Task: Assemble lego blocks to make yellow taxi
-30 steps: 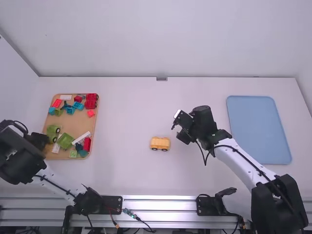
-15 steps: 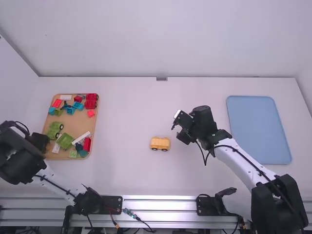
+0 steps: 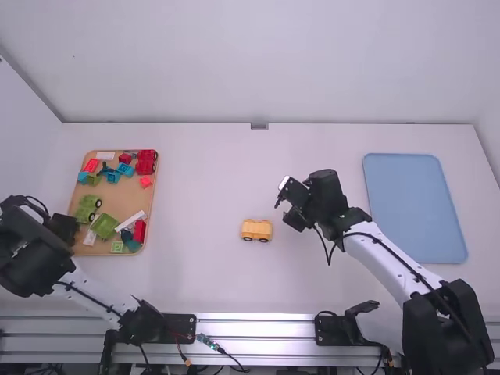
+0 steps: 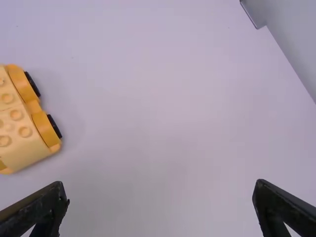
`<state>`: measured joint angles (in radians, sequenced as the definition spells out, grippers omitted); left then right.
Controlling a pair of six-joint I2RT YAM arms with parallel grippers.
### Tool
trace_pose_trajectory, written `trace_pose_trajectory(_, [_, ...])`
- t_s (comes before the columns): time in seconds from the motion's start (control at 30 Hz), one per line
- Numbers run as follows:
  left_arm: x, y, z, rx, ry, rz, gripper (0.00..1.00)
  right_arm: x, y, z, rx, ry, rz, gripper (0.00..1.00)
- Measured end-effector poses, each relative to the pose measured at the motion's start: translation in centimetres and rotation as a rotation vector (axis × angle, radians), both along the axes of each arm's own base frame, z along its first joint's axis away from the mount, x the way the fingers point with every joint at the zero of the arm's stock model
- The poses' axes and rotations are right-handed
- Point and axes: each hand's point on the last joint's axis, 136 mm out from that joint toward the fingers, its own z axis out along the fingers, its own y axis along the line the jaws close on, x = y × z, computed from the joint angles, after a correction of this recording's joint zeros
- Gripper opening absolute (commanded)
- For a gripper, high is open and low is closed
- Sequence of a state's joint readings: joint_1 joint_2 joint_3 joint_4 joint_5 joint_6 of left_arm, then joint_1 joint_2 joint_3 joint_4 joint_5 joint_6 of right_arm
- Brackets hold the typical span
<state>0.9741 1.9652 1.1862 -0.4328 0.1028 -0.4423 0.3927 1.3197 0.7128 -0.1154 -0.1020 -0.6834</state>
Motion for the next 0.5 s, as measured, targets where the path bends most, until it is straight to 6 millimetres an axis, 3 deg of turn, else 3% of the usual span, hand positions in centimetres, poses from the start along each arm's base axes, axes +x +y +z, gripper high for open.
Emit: trace_pose_trajectory(0.5, [0.42, -0.49, -0.04, -0.021, -0.024, -0.008, 0.11, 0.01, 0.0, 0.02, 0.001, 0.0, 0.0, 0.99])
